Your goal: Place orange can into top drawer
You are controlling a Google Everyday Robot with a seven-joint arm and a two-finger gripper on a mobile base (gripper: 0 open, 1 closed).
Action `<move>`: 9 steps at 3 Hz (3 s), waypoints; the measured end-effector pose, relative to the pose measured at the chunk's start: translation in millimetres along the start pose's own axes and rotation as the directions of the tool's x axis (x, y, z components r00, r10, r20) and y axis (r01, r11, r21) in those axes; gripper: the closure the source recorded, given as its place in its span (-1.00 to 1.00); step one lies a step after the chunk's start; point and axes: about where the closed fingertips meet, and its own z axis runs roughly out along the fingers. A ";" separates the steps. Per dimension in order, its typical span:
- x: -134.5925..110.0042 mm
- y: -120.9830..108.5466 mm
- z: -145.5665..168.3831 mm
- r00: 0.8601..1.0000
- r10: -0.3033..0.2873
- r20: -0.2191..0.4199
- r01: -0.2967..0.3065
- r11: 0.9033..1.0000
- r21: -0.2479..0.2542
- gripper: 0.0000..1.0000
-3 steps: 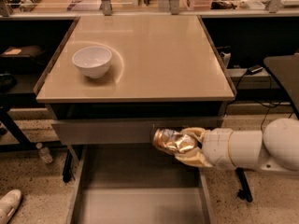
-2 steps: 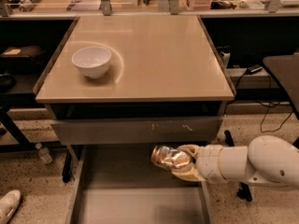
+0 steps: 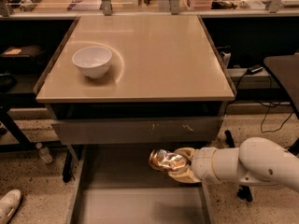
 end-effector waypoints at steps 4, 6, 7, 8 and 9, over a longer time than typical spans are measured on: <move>150.6 29.1 186.5 0.980 0.199 -0.025 -0.201 0.976 -0.086 1.00; 172.8 24.0 208.7 0.976 0.217 0.008 -0.217 0.975 -0.058 0.60; 172.8 24.0 208.7 0.976 0.217 0.008 -0.217 0.975 -0.058 0.17; 172.8 24.0 208.8 0.976 0.217 0.008 -0.217 0.975 -0.058 -0.33; 172.8 24.0 208.8 0.976 0.217 0.008 -0.217 0.975 -0.058 -0.78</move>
Offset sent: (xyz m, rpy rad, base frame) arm -0.0120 0.0263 -0.2539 0.0472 0.3507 -0.0978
